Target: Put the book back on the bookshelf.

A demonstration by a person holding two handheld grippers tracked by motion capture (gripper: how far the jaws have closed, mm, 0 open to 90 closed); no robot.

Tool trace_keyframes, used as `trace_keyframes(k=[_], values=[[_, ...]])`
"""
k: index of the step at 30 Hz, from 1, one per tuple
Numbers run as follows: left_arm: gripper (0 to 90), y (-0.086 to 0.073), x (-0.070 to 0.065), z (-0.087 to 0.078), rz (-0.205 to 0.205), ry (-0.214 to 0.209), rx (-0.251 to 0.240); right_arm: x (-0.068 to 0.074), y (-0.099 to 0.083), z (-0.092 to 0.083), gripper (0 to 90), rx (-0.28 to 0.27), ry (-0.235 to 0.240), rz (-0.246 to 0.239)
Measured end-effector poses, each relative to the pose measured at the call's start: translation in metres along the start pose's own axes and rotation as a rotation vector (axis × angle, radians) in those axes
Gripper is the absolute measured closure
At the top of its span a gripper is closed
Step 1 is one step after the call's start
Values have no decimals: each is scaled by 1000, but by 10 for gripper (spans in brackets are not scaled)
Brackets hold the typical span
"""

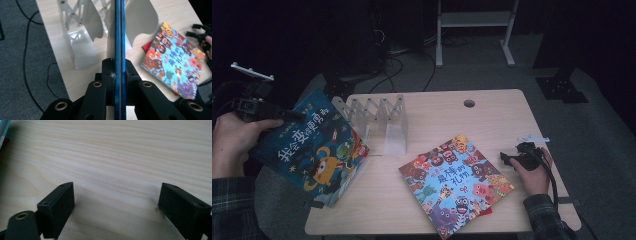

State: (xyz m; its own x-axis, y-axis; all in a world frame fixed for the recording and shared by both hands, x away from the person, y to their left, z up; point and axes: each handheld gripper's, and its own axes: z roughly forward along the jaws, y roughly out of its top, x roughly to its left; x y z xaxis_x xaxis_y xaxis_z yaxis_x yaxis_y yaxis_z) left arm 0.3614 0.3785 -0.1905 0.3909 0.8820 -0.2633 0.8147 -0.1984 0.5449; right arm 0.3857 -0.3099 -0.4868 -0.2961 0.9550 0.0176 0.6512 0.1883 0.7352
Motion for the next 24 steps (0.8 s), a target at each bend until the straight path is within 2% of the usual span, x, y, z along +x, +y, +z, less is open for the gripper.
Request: trace_keyframes(k=[3,13,17,20,24], values=[[825,7,4,7,-17,29,19,0,0,0,128,1,0,1],[825,22,16,23,-85,78,12,0,0,0,128,1,-3,6],[825,28,19,29,-100,102,21,-1,0,-1,128,-1,1,9],[824,32,22,33,-111,119,16,-1,0,-1,128,-1,0,9],[824,37,27,37,-134,121,-3,-1,0,-1,128,-2,1,10]])
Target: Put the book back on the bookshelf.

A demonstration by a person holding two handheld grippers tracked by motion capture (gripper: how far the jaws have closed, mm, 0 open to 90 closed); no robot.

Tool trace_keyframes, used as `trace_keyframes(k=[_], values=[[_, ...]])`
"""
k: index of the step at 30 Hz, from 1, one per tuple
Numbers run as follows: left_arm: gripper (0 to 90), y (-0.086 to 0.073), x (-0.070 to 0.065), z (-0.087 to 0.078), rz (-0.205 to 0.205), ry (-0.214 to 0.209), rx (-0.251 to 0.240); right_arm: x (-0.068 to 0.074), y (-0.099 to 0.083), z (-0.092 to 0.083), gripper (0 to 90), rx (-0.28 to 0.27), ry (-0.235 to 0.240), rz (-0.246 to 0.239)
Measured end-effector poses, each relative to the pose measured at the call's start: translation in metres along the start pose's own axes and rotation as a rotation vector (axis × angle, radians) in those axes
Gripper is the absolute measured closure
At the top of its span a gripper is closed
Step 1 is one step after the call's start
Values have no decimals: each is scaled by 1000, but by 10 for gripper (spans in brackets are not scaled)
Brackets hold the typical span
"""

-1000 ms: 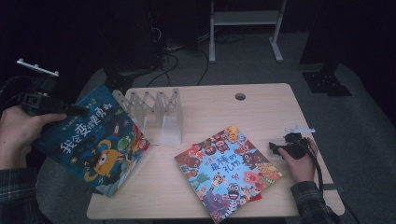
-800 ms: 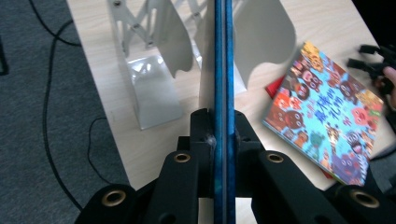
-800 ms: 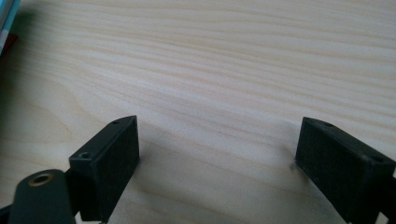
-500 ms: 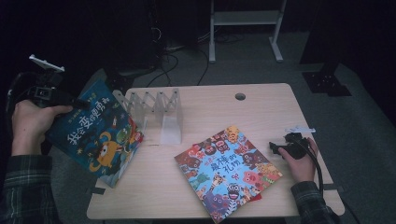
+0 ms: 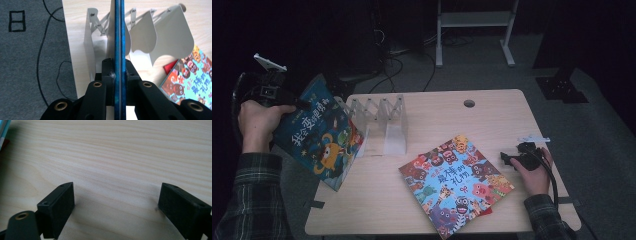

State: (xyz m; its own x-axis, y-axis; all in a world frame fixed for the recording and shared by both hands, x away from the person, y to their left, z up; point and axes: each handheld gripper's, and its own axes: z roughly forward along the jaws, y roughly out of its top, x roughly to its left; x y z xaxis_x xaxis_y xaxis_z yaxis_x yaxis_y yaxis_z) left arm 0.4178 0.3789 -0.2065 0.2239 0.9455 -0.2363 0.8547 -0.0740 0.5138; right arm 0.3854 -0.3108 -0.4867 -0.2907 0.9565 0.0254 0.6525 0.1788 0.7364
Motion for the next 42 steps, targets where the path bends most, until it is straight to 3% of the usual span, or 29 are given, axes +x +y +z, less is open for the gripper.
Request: trace_keyframes(k=[19,25,35,42], values=[[824,29,8,19,-61,-1,-19,-1,0,0,128,-2,5,3],[823,37,3,23,-35,8,-15,-1,0,0,128,-1,1,-1],[814,36,6,24,-20,12,-25,1,0,0,128,2,-6,-2],[674,35,6,24,-3,34,-10,1,0,0,129,2,-6,-5]])
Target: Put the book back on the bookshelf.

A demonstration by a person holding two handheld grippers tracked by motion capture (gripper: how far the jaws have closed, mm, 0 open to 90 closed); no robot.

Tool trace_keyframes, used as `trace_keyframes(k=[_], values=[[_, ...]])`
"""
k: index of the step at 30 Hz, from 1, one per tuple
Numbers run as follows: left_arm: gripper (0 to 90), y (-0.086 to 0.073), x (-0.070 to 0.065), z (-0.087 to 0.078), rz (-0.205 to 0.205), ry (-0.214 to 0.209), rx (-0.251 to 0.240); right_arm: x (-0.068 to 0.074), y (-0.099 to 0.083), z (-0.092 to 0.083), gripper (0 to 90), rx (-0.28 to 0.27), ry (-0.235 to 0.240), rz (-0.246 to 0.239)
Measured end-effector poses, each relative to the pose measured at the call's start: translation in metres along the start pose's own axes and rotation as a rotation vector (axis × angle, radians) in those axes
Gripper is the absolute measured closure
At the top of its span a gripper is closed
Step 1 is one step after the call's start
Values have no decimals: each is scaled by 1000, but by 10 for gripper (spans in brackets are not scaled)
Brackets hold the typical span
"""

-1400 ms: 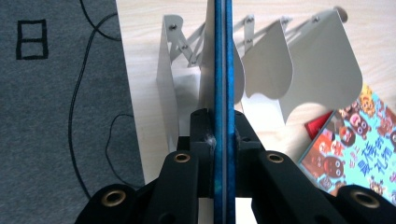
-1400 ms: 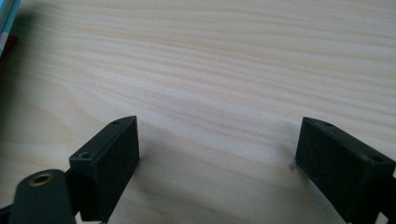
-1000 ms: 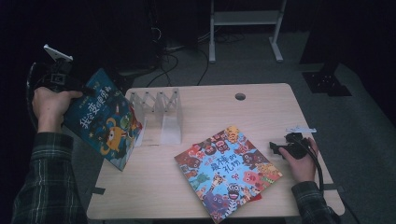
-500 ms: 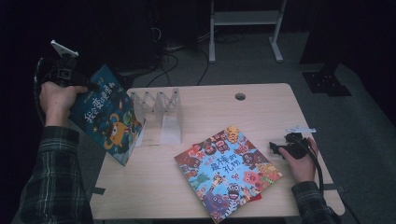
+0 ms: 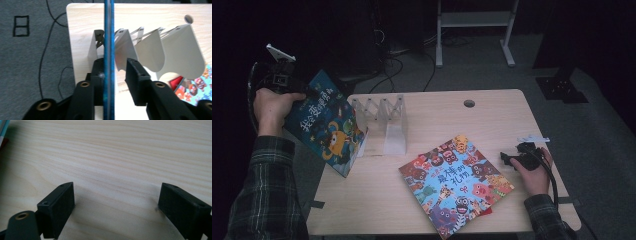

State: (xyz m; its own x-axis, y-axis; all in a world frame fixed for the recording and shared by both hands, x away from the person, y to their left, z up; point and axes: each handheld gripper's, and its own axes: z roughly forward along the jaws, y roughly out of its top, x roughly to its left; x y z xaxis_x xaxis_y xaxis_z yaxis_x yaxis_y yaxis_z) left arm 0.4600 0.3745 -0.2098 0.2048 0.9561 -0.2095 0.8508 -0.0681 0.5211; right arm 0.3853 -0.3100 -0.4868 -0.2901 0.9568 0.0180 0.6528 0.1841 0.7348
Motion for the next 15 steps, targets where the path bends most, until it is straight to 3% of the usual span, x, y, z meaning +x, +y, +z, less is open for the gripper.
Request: trace_keyframes(k=[8,15], values=[[556,-5,6,-1,13,24,3,0,0,0,133,-5,2,-11],[492,-7,12,-6,15,17,-16,0,0,0,133,-2,4,-9]])
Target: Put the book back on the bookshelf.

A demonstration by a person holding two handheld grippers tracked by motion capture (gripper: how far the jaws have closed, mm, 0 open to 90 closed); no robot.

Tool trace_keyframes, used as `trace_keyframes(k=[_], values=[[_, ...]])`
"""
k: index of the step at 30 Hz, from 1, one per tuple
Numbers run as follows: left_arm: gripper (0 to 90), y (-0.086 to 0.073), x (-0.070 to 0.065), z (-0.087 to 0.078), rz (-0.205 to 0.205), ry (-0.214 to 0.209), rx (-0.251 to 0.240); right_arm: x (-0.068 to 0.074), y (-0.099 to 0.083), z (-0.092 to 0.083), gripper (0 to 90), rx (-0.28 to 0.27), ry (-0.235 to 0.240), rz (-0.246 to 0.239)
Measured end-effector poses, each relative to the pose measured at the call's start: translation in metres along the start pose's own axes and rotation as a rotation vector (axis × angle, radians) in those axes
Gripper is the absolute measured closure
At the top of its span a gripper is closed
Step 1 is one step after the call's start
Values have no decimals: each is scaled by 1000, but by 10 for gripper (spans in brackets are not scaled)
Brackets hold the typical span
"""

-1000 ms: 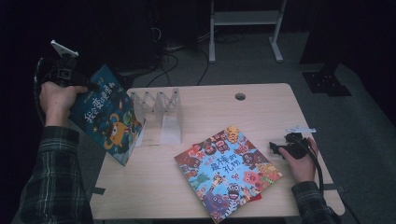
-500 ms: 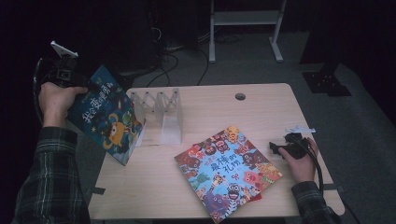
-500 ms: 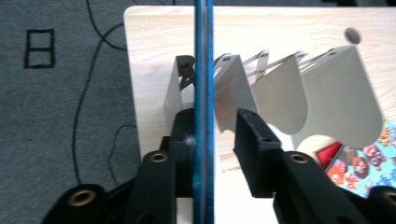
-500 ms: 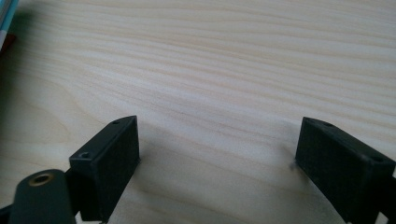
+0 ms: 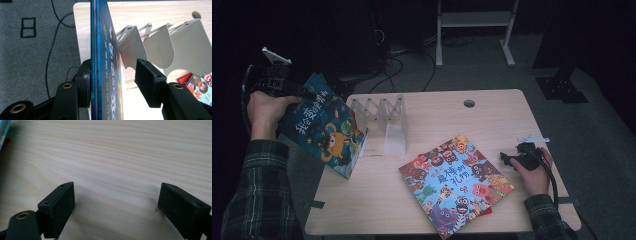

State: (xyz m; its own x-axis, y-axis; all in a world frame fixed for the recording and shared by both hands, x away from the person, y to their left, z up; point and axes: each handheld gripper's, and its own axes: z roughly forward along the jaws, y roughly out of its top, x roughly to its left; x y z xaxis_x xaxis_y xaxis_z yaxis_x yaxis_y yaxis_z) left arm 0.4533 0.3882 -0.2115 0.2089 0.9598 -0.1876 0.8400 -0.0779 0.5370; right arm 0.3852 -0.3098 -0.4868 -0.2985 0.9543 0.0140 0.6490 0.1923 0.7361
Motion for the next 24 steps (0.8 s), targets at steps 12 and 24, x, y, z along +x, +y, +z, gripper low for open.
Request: trace_keyframes(k=[12,24], values=[[479,-2,1,-25,23,33,-47,0,0,0,136,1,1,0],[785,-4,-15,-40,49,6,-53,0,0,0,136,1,1,-1]])
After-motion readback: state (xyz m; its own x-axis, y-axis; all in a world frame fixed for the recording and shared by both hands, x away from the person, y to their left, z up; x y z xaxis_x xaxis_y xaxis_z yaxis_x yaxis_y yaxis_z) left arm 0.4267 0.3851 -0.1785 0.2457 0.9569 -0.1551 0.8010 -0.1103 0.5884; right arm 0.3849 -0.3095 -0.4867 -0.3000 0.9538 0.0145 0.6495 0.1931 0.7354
